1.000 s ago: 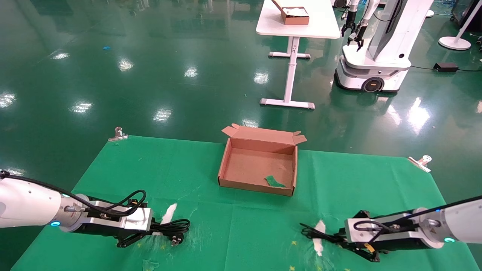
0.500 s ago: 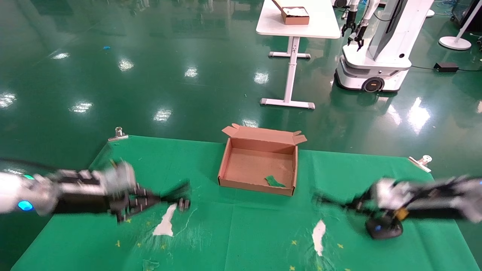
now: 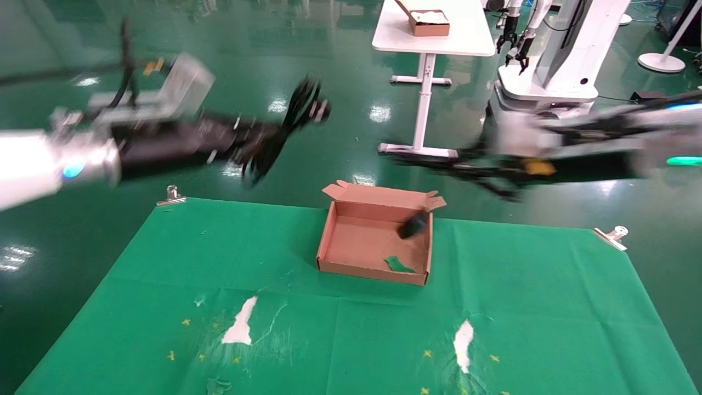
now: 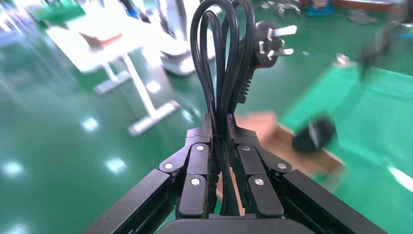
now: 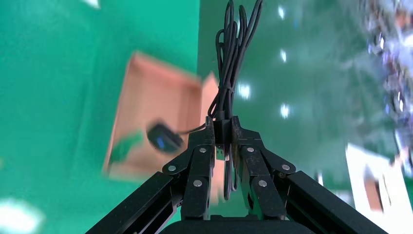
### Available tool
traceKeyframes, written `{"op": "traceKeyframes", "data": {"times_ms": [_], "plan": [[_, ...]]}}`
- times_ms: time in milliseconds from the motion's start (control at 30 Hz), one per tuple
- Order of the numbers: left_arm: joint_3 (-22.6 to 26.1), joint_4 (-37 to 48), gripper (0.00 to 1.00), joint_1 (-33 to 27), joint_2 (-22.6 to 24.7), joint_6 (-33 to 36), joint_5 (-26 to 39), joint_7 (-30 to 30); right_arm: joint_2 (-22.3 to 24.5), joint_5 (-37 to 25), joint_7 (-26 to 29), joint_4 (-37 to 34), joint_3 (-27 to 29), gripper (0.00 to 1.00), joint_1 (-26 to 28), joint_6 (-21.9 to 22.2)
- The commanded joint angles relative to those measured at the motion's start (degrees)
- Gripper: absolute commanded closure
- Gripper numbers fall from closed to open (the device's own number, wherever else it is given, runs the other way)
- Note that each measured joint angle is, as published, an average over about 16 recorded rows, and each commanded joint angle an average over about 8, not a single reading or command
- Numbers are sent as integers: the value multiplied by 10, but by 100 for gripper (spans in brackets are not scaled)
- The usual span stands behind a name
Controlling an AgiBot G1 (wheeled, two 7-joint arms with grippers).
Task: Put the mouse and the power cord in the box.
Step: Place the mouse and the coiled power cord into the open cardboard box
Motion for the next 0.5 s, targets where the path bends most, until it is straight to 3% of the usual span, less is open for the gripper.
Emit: {"op": "traceKeyframes", "data": {"times_ms": [33,167,300,500], "plan": [[-4,-10,100,-13,27,-38,-7,-1,-38,6,-4,-4,3,100,-6,18],[-2,-30,100,-20,50,-87,-6,4,-103,3,-17,-54,3,100,-44,139],[2,-38,100,-16,52,-89,0,6,-141,2,-21,-82,4,97,-82,241],[14,-39,100,-4,35,-54,18,5,-154,16,-23,-73,10,25,-114,267]]}}
